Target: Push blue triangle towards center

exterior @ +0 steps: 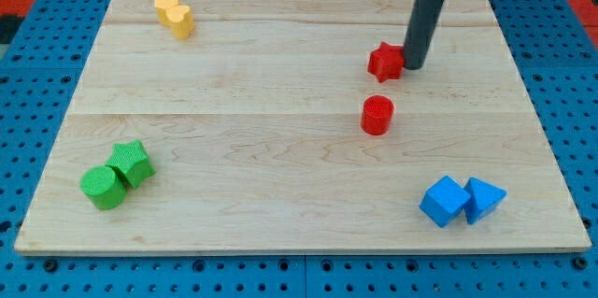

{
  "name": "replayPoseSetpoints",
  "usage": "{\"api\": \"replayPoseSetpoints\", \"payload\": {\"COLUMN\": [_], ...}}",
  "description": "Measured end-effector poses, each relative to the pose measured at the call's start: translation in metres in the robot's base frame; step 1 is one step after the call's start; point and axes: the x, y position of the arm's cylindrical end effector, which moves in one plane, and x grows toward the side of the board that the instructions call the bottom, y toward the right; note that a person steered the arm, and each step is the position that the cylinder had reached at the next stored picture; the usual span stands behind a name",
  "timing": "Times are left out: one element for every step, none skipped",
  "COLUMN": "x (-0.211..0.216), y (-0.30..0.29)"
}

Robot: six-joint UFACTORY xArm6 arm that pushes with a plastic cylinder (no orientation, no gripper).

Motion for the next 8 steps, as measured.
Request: {"api": "replayPoseSetpoints", "payload": {"x": [-0.011,0.001,0.070,0.154,0.195,0.217,0.237,0.215], "y": [-0.028,0.014,0.050,0.048,0.074,0.086,0.077,0.042]}}
